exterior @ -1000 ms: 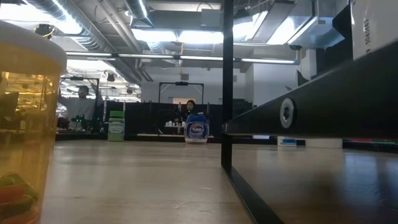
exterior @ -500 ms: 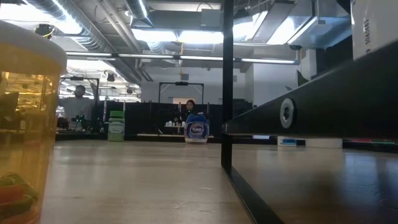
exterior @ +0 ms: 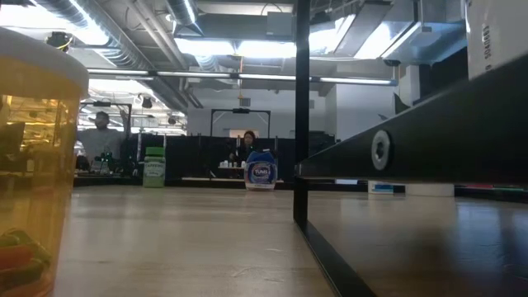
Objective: Pick and place medicine bottles onto shelf by color
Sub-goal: Put the blue pill bottle onto the shelf
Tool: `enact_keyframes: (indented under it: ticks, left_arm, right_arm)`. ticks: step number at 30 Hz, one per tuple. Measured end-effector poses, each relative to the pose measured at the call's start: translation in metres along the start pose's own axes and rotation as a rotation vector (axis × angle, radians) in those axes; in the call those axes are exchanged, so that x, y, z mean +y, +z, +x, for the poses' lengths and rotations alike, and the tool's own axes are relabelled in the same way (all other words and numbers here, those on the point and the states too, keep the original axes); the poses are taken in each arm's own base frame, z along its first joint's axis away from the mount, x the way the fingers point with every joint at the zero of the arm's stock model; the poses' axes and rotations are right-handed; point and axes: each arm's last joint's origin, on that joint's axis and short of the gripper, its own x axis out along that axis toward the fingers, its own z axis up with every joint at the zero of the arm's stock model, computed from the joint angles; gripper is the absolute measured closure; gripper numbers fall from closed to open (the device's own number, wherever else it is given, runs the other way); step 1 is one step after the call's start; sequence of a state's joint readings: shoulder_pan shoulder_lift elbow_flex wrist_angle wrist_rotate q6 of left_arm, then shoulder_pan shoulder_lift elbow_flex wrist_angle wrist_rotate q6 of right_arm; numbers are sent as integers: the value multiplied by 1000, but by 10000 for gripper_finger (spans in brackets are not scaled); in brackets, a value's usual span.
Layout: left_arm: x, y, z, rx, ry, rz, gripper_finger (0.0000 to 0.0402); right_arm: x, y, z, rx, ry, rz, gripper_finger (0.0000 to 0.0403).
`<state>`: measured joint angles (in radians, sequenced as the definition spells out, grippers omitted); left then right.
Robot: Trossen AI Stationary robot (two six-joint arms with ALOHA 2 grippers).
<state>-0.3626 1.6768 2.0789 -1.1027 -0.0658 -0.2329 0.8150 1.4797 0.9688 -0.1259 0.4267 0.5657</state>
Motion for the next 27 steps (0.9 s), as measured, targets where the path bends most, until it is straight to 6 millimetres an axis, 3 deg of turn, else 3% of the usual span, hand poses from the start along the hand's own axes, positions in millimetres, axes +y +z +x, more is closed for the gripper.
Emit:
enact_keyframes:
  ticks: [6,20,27]
  left_arm:
    - [0,0,0,0,1,0,204]
    - [0,0,0,0,1,0,204]
    - [0,0,0,0,0,0,204]
  right_arm:
    - [-7,-2,-9,39,-69,-111,107]
    - [-17,-3,-13,-76,-351,-103,107]
    - [-26,8,-7,7,-259,-32,107]
